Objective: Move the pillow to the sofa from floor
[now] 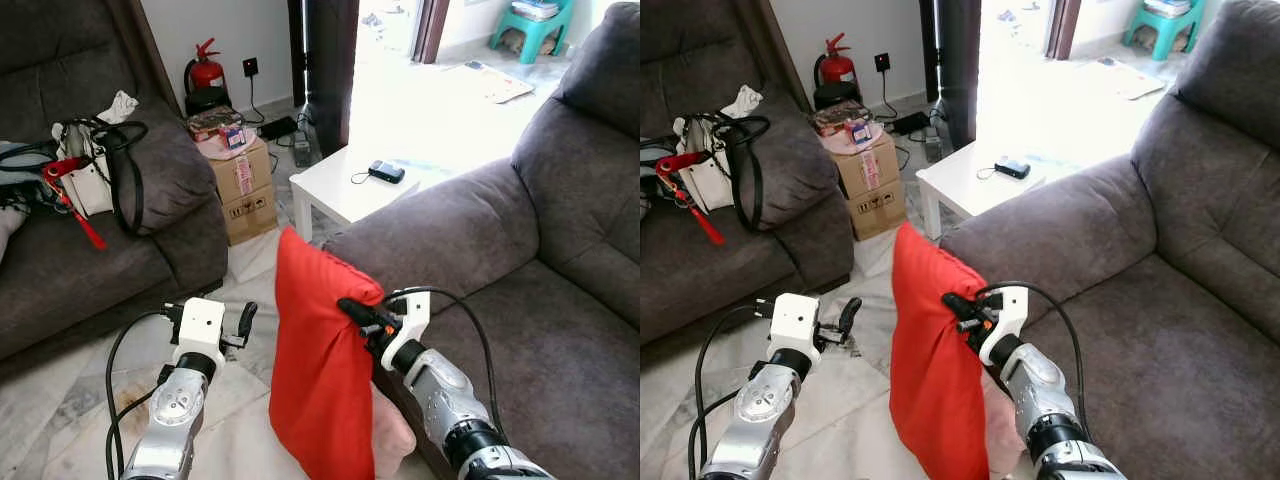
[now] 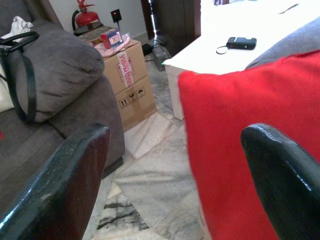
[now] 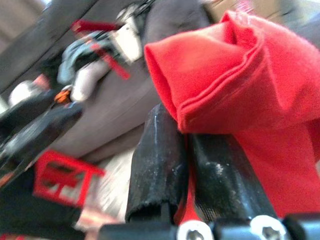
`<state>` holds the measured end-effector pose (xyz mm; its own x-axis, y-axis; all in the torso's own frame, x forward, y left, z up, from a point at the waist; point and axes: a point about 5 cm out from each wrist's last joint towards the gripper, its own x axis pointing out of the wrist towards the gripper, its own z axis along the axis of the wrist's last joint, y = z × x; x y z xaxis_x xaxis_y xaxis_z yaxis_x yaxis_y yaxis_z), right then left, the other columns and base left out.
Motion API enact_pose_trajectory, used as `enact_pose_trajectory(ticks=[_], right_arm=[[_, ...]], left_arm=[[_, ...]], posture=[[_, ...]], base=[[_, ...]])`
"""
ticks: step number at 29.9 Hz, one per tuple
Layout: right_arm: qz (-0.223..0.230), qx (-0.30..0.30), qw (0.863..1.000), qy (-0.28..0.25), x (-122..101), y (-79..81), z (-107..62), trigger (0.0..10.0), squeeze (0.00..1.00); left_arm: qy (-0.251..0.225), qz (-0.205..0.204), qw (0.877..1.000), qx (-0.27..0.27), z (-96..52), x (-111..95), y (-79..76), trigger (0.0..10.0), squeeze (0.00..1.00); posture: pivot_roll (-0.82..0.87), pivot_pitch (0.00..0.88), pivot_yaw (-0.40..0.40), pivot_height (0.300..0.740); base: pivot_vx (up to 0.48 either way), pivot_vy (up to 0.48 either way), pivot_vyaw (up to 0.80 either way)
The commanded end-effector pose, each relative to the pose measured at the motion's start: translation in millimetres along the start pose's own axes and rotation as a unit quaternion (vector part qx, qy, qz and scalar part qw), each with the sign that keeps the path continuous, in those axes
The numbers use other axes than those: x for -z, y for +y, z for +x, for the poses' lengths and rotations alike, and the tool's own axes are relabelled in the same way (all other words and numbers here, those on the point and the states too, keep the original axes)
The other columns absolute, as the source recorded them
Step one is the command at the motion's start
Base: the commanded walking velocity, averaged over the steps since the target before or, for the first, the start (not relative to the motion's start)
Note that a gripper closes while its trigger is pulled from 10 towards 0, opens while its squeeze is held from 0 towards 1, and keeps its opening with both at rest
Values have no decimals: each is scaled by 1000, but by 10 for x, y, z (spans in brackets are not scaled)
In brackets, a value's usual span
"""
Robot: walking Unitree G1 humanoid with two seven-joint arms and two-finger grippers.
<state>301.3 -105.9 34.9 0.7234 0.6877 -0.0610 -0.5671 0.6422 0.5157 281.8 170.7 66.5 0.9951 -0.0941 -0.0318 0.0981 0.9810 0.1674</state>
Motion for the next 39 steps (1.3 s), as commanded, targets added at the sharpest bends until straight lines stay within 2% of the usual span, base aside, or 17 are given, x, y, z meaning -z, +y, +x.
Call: enact_pose_trajectory(ticks=[1,3,4,7,9,10,12,13,14,19,32,39], right_arm=[[-37,-72,996,-33,-245,117,82,10000,0],[-34,-85,995,-29,-231,135,75,10000,0],[-36,-113,993,-21,-202,182,68,10000,0],[-43,-128,991,-9,-163,210,62,10000,0],[-58,-106,993,-2,-138,186,66,10000,0],[-60,-74,995,-6,-147,139,64,10000,0],[-62,-65,996,-9,-155,124,63,10000,0],[-58,-3,998,-26,-193,38,56,10000,0],[-56,16,998,-32,-205,11,49,10000,0],[-58,64,996,-33,-170,-42,20,10000,0],[-57,82,994,-35,-149,-12,81,10000,0],[-59,86,994,-35,-154,-18,85,10000,0]], left_arm=[[3,0,1000,0,-2,11,16,10000,0],[4,-1,1000,0,-2,12,17,10000,0],[4,0,1000,1,-2,13,17,10000,0],[4,0,1000,2,-2,13,16,10000,0],[5,-1,1000,4,-1,15,11,10000,0],[8,-3,1000,9,-6,28,-3,10000,0],[9,-4,1000,11,-8,33,-9,10000,0],[13,-6,1000,14,-22,57,-17,10000,0],[15,-7,1000,16,-26,66,-21,10000,0],[14,-7,1000,21,-23,71,-36,10000,0],[11,-15,999,27,-28,75,-63,10000,0],[9,-17,999,27,-29,73,-70,10000,0]], posture=[[94,62,-9,740],[95,63,-8,740],[95,63,-8,740],[95,63,-8,740],[97,63,-10,740],[97,63,-10,740],[97,63,-10,740],[92,62,-9,740],[91,61,-9,740],[92,63,-9,740],[90,64,-13,740],[89,63,-14,740]], base=[[0,0,0],[0,0,0],[0,0,0],[0,0,0],[0,0,0],[0,0,0],[0,0,0],[0,0,0],[0,0,0],[0,0,0],[0,0,0],[-275,0,0]])
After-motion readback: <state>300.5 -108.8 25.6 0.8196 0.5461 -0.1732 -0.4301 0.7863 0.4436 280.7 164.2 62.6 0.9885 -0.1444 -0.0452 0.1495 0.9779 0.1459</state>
